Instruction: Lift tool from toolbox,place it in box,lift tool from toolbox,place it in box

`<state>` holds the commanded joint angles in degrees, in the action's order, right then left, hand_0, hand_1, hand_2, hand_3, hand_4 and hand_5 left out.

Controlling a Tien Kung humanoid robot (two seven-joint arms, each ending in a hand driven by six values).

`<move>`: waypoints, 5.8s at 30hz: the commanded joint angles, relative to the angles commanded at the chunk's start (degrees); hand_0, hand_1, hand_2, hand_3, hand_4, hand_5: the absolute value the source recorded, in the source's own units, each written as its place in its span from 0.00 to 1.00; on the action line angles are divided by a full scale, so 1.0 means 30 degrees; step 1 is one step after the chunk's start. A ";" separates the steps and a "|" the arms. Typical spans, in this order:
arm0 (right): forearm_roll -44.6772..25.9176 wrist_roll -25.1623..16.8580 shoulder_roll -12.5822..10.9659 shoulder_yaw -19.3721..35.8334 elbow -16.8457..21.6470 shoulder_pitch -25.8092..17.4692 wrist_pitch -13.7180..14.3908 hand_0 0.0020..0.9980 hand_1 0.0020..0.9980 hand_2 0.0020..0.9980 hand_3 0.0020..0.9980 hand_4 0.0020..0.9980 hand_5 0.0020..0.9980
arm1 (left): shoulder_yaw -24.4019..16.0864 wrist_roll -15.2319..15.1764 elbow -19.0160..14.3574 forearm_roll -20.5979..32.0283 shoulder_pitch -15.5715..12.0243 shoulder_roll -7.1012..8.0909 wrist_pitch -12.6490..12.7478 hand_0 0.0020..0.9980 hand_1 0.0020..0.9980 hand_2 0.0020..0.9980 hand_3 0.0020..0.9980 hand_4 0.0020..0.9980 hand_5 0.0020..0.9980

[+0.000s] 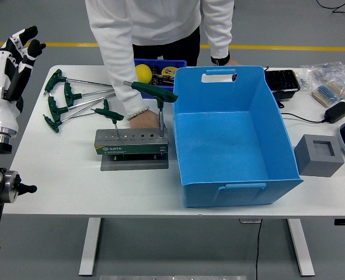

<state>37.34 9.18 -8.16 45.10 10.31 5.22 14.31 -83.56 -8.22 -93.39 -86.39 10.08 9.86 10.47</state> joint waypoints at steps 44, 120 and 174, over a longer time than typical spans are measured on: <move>0.1009 0.0201 -0.0166 0.0679 0.0000 0.0149 -0.0073 0.68 0.64 0.72 0.62 0.84 0.77 | 1.1315 0.1493 1.2134 -1.4537 0.9675 -0.0872 0.0400 0.54 0.48 0.54 0.65 1.00 0.66; 0.1864 0.0381 -0.0221 0.1178 0.0000 0.0042 -0.0142 0.68 0.64 0.72 0.63 0.85 0.76 | 1.3220 0.2055 1.3672 -1.4143 1.0715 -0.0606 0.3857 0.22 0.00 0.01 0.00 0.92 0.91; 0.2444 0.0531 -0.0173 0.1556 0.0000 0.0057 -0.0146 0.68 0.64 0.73 0.62 0.85 0.76 | 1.6052 0.2286 0.7533 -0.9816 1.4765 -0.2117 0.3528 0.21 0.00 0.00 0.00 0.75 0.59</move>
<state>44.67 10.78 -8.68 49.77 10.31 5.39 13.87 -35.40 -1.36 -70.79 -115.84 54.37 3.51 21.06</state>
